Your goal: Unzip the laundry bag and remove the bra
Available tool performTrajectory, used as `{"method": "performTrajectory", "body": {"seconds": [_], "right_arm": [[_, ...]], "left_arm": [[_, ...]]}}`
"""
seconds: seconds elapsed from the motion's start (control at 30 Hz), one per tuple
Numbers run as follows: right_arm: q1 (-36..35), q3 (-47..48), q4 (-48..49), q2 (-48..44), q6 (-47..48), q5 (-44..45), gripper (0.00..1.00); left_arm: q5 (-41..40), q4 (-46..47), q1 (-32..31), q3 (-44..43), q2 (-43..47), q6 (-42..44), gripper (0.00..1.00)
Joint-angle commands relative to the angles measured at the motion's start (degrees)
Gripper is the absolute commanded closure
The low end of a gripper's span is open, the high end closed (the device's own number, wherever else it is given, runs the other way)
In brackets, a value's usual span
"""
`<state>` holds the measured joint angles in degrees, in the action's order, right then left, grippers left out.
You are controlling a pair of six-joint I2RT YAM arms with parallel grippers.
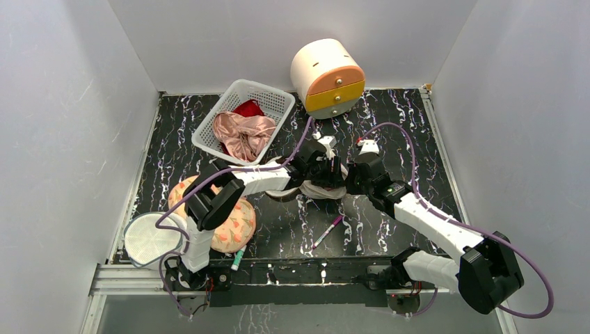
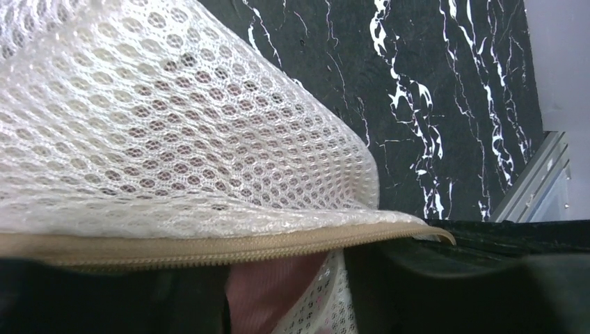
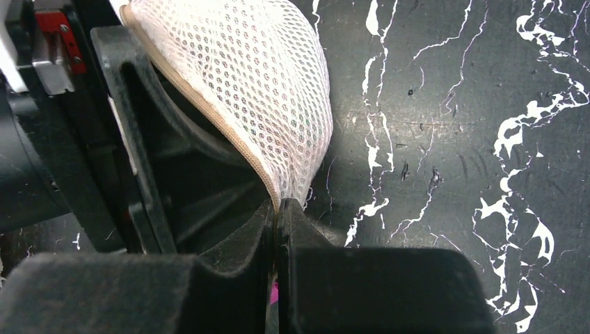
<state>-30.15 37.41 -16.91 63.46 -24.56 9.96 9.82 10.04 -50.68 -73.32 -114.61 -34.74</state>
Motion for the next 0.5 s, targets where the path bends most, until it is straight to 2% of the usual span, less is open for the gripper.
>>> {"method": "performTrajectory", "body": {"seconds": [0.0, 0.1, 0.33, 0.47], "right_arm": [[0.2, 2.0, 1.2, -0.8, -0.7, -0.5, 1.00], [0.2, 1.5, 1.0, -0.8, -0.8, -0.4, 1.00], [0.2, 1.4, 0.5, -0.9, -0.8, 0.5, 1.00], [0.2, 1.8, 0.4, -0.8, -0.8, 1.0, 1.00]], "left_arm": [[-2.0, -2.1, -0.2, -3.2, 0.7, 2.1, 0.60], [-3.4, -4.8, -0.3, -3.1, 4.1, 4.4, 0.76], [-4.8, -7.4, -0.3, -2.0, 8.8, 6.2, 0.99], [-5.7, -8.9, -0.3, -0.9, 12.3, 6.8, 1.00]]}}
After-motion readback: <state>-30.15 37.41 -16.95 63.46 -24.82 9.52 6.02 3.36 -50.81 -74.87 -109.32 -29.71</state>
